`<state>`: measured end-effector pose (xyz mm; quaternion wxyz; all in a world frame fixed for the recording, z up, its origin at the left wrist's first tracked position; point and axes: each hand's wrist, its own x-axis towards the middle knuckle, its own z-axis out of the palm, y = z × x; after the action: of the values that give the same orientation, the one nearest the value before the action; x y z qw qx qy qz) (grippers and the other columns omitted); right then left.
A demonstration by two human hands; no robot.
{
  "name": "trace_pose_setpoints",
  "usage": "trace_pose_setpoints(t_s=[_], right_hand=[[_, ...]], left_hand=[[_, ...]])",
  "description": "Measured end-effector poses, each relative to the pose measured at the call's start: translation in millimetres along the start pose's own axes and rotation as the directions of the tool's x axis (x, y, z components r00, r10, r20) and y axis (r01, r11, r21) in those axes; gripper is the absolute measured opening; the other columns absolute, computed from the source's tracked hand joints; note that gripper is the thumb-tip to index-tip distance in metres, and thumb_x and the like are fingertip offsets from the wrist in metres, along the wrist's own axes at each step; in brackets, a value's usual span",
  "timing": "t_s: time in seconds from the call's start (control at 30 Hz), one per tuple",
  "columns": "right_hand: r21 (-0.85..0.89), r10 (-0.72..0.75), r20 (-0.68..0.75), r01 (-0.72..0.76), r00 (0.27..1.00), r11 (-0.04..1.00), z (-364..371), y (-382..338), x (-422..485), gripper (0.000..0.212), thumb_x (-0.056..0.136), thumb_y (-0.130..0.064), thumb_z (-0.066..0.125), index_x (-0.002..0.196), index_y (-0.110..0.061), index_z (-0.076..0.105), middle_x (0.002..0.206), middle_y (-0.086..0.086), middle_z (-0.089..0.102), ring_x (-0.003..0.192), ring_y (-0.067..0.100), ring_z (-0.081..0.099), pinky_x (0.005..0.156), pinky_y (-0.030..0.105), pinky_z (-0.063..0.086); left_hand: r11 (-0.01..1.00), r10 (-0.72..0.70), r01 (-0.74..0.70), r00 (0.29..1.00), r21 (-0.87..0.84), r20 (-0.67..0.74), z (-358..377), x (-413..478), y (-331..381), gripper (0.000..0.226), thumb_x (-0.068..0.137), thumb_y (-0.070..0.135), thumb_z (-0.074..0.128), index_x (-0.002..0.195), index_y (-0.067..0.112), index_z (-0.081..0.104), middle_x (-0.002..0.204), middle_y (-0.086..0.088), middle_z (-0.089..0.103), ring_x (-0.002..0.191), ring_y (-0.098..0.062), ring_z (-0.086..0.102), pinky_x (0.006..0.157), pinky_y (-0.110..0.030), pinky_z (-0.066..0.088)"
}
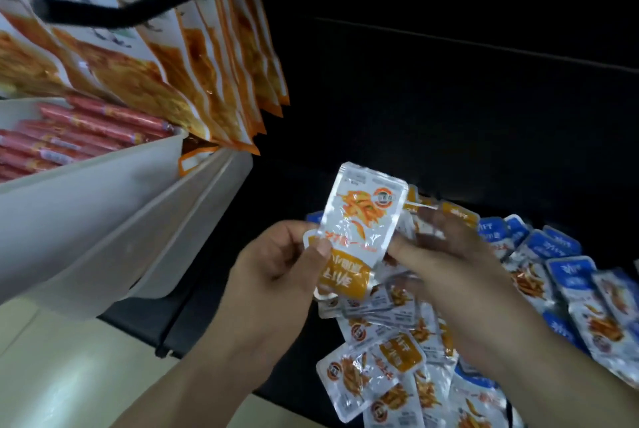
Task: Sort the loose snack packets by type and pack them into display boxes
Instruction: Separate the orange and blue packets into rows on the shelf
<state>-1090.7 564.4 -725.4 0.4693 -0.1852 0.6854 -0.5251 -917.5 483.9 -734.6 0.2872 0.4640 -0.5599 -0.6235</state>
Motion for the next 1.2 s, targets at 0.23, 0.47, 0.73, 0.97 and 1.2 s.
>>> trace_pose_setpoints(t_s=[0.23,0.47,0.73,0.97,1.2], right_hand=[[0.331,0.059,0.118,-0.096,0.991,0.939,-23.7,7.2,-9.6,0.028,0.094,-0.02,0.066,0.12,-0.012,0.072,0.111,0.018,0.076,0.102,0.037,0.074,0.08,0.044,0.057],[0.234,0.017,-0.017,-0.013,1.0,0.972,-20.5,26.2,-21.3,0.052,0.081,-0.013,0.081,0.127,-0.028,0.065,0.11,0.004,0.078,0.099,0.025,0.077,0.089,0.049,0.06],[0.163,-0.001,-0.195,0.033,0.981,0.986,-51.7,21.2,-16.2,0.034,0.085,0.0,0.075,0.114,-0.016,0.068,0.098,0.006,0.08,0.088,0.025,0.078,0.07,0.043,0.062],[0.065,-0.059,-0.215,0.074,0.975,0.995,-56.1,17.3,-15.7,0.032,0.086,-0.001,0.076,0.111,-0.02,0.069,0.094,0.0,0.08,0.085,0.018,0.078,0.065,0.034,0.061],[-0.233,-0.198,-0.149,0.16,0.969,0.959,-67.1,6.3,-20.8,0.029,0.082,-0.013,0.084,0.104,-0.03,0.073,0.085,-0.009,0.079,0.081,0.004,0.075,0.078,0.027,0.057]], left_hand=[[0.975,-0.194,0.196,0.981,-0.105,0.027,19.4,-8.0,-11.8,0.015,0.089,0.003,0.074,0.102,0.007,0.067,0.096,-0.01,0.079,0.091,-0.03,0.077,0.076,-0.043,0.06],[0.936,-0.211,0.229,0.973,-0.266,0.097,33.6,-15.1,-16.3,0.025,0.077,0.009,0.079,0.1,0.004,0.07,0.099,-0.017,0.078,0.09,-0.035,0.077,0.072,-0.037,0.061],[0.933,-0.195,0.206,0.979,-0.297,0.066,22.8,-8.7,-19.6,0.028,0.082,0.016,0.071,0.107,0.005,0.071,0.108,-0.015,0.078,0.101,-0.034,0.076,0.09,-0.05,0.059],[0.988,-0.107,0.106,0.994,-0.108,0.0,20.1,-1.4,-14.5,0.024,0.083,0.02,0.074,0.107,0.015,0.075,0.097,-0.008,0.08,0.086,-0.024,0.078,0.062,-0.035,0.06],[0.998,-0.043,0.04,0.996,0.044,0.072,11.2,1.8,-4.4,0.019,0.081,0.009,0.081,0.098,0.009,0.073,0.081,-0.01,0.079,0.058,-0.008,0.07,0.047,-0.014,0.048]])
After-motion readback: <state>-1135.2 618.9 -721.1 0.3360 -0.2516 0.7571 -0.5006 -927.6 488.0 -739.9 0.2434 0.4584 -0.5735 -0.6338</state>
